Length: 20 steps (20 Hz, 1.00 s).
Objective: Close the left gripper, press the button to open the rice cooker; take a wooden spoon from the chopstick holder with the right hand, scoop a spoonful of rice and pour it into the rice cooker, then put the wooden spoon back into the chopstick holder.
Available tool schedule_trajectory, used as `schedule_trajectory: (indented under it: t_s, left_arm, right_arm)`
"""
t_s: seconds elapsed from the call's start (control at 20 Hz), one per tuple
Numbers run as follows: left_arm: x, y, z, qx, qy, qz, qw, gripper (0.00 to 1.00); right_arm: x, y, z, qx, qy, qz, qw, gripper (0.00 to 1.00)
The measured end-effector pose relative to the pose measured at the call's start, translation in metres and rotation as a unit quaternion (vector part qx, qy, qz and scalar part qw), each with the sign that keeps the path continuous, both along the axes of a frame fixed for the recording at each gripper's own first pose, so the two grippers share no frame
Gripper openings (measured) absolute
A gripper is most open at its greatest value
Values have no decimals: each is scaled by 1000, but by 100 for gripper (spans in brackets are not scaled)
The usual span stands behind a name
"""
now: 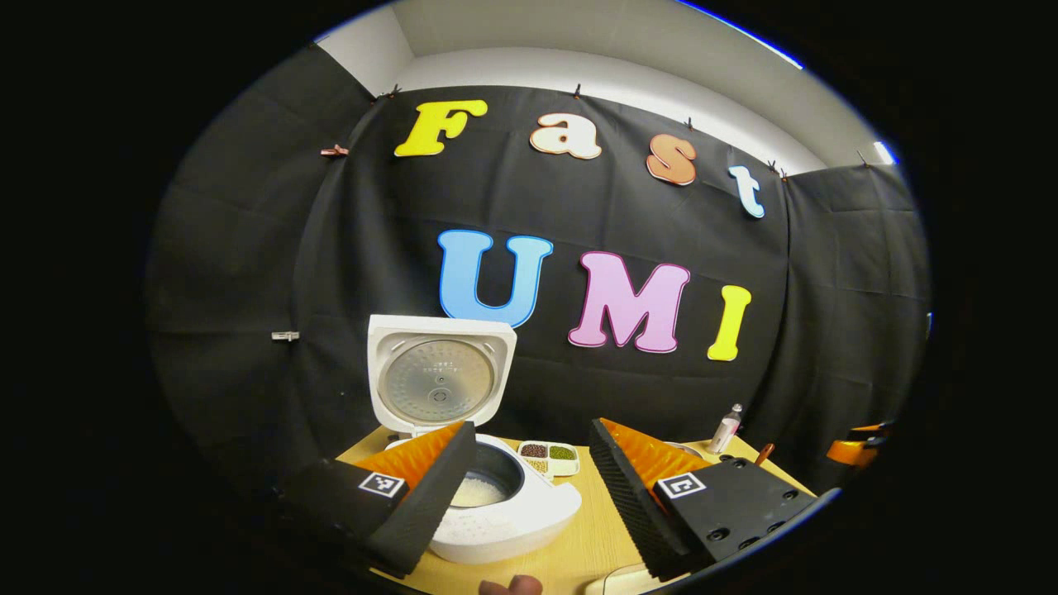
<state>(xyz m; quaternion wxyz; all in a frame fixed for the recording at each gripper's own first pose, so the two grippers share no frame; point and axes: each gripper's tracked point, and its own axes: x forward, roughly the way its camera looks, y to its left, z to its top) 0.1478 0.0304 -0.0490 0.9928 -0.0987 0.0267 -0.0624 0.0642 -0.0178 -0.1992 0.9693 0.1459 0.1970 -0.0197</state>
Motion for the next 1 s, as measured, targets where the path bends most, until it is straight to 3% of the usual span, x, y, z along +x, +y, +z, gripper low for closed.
schedule_trajectory:
  t_s: [0.1, 0.25, 0.45, 0.65, 0.8, 0.9, 1.0]
  left_arm:
    - [-19, -9, -6, -3, 5, 3, 1000, 95]
    - [-40, -11, -19, 39, 7, 20, 999, 95]
    - [-67, -25, -43, 66, 31, 23, 997, 95]
    - [-82, -41, -57, 70, 49, 25, 996, 95]
    - [-88, -50, -68, 74, 64, 29, 995, 95]
    - [-90, -54, -74, 74, 73, 32, 994, 95]
    - [-93, -56, -79, 75, 79, 37, 993, 95]
  right_arm:
    - [20, -7, -27, 31, 18, -2, 999, 98]
    - [48, -11, -69, 79, 44, 2, 996, 96]
    - [75, -10, -130, 91, 74, 16, 993, 92]
    - [100, -10, -164, 100, 86, 24, 991, 77]
    - [108, -11, -186, 111, 97, 22, 989, 57]
    - [114, -12, -196, 120, 102, 17, 987, 56]
    - [119, -8, -196, 137, 93, 22, 986, 46]
